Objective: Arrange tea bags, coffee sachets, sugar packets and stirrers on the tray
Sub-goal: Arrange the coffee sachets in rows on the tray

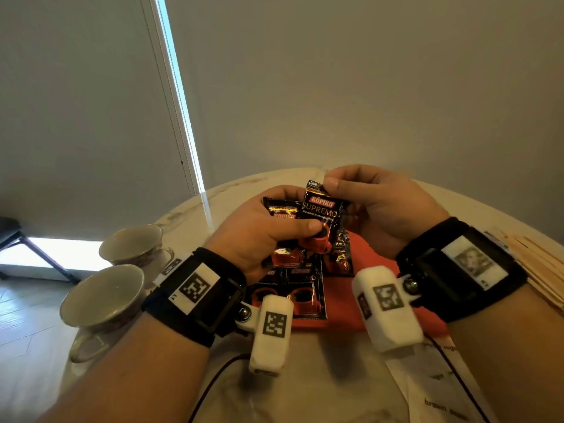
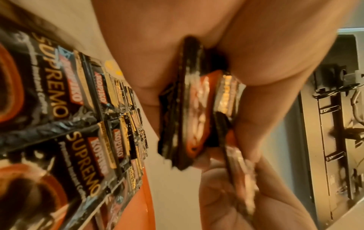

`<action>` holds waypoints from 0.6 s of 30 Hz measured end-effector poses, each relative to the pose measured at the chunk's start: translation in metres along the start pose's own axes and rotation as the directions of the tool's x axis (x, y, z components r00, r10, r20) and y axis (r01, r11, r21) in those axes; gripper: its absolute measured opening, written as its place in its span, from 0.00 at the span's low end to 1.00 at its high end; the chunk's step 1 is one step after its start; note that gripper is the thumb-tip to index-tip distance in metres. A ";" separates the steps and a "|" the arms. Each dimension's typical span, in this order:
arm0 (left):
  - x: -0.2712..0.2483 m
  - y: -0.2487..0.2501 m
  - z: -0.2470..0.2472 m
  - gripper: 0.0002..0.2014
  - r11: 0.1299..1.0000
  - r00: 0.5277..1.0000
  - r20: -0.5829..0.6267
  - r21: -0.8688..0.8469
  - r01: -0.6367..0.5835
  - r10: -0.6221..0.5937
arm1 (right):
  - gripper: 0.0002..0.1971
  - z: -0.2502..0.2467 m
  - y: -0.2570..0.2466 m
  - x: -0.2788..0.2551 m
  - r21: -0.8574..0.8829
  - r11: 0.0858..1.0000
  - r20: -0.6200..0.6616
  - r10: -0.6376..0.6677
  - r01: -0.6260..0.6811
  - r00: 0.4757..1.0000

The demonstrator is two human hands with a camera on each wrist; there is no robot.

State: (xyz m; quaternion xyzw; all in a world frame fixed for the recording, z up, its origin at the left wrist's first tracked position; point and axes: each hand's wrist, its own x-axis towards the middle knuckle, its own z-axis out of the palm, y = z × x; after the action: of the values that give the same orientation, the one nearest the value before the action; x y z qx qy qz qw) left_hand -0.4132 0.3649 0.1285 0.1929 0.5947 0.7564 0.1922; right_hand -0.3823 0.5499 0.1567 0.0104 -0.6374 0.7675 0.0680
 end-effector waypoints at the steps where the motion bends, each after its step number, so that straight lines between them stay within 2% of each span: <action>1: -0.001 0.001 0.001 0.24 1.000 1.000 0.021 -0.005 -0.010 0.010 | 0.08 0.001 -0.001 0.000 0.096 0.994 0.024 0.040 -0.042 0.999; 4: -0.002 0.002 0.002 0.23 0.999 0.999 0.022 -0.023 -0.037 0.038 | 0.09 0.005 0.000 -0.002 0.197 0.976 0.057 0.088 -0.098 0.994; 7: 0.003 0.000 -0.001 0.24 0.995 0.996 -0.086 -0.090 -0.034 0.027 | 0.18 0.005 0.003 -0.001 0.075 0.994 0.050 0.076 -0.080 0.996; 8: 0.004 -0.001 -0.002 0.27 0.994 0.993 -0.114 -0.105 -0.029 0.017 | 0.17 0.005 0.003 -0.001 0.027 0.997 0.042 0.072 -0.073 0.997; 10: 0.006 -0.001 -0.004 0.29 0.994 0.991 -0.134 -0.107 -0.022 0.008 | 0.07 0.005 0.004 -0.002 -0.043 0.998 0.014 0.055 -0.054 0.998; 12: 0.005 -0.001 -0.004 0.25 0.995 0.992 -0.129 -0.100 -0.014 0.001 | 0.03 0.007 0.004 -0.003 -0.103 0.994 -0.015 0.028 -0.029 1.000; 14: 0.005 -0.001 -0.001 0.17 0.995 0.990 -0.138 -0.102 -0.011 -0.003 | 0.01 0.008 0.004 -0.003 -0.194 0.981 0.000 -0.009 0.008 1.000; 18: 0.011 -0.002 -0.003 0.07 0.988 0.959 -0.282 -0.147 -0.041 -0.003 | 0.04 0.009 0.005 -0.006 -0.288 0.958 0.053 0.019 -0.003 0.998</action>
State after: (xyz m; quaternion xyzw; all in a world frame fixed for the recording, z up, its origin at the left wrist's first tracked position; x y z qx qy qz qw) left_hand -0.4240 0.3687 0.1263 0.0739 0.5550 0.8209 0.1124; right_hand -0.3772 0.5393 0.1529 0.0184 -0.7439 0.6664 0.0468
